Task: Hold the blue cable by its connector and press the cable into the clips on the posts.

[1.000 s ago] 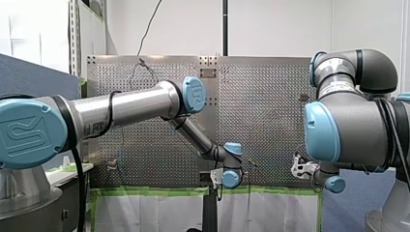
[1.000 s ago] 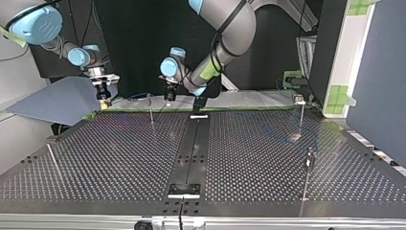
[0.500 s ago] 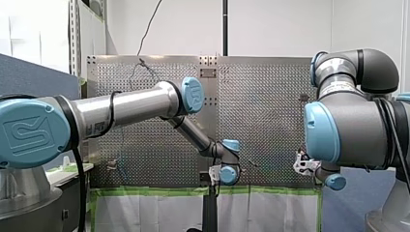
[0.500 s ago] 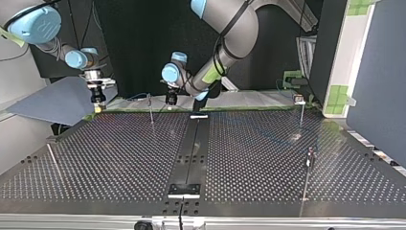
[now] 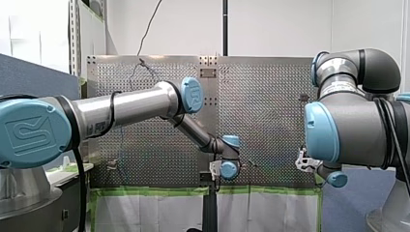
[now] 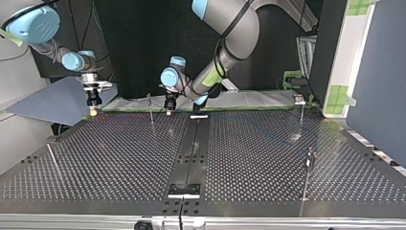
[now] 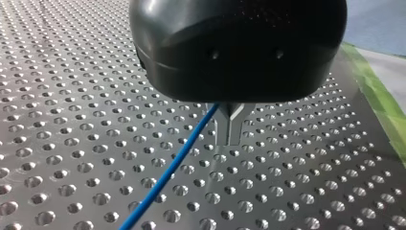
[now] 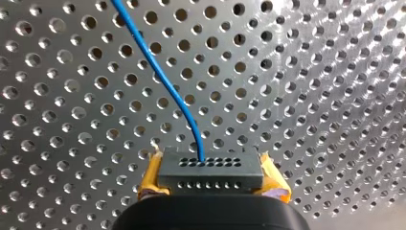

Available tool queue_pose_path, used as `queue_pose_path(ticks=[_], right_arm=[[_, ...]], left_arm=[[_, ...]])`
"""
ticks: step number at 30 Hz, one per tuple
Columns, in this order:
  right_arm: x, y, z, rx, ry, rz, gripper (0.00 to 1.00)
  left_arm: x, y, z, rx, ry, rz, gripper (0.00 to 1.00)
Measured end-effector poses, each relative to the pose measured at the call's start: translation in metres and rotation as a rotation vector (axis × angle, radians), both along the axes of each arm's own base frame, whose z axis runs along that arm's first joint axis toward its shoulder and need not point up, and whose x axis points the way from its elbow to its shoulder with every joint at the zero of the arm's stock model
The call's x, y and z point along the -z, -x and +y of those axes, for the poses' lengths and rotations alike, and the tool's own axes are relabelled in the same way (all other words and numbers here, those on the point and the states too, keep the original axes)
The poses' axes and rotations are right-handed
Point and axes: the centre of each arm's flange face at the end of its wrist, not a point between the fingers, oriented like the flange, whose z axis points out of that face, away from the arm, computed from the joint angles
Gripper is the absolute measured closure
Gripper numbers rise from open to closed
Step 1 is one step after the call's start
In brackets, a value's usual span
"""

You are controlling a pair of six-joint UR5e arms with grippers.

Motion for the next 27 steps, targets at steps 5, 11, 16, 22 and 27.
queue_pose_path(ticks=[5, 11, 16, 22, 27], right_arm=[[-0.001, 0.001, -0.002, 0.001, 0.002, -0.002, 1.00], [-0.001, 0.002, -0.002, 0.000, 0.003, -0.002, 1.00], [-0.001, 0.001, -0.002, -0.002, 0.002, -0.002, 1.00], [-0.001, -0.002, -0.001, -0.007, 0.000, -0.001, 1.00], [0.000, -0.005, 0.000, -0.016, -0.002, -0.001, 1.00]], left_arm=[[-0.001, -0.001, 0.000, 0.001, -0.004, -0.002, 1.00], [0.002, 0.005, -0.002, -0.001, -0.041, -0.007, 0.73], [0.004, 0.012, -0.004, 0.000, -0.088, -0.015, 0.62], [0.009, 0.019, -0.006, 0.050, -0.147, -0.012, 0.00], [0.007, 0.030, -0.007, 0.071, -0.199, -0.005, 0.00]])
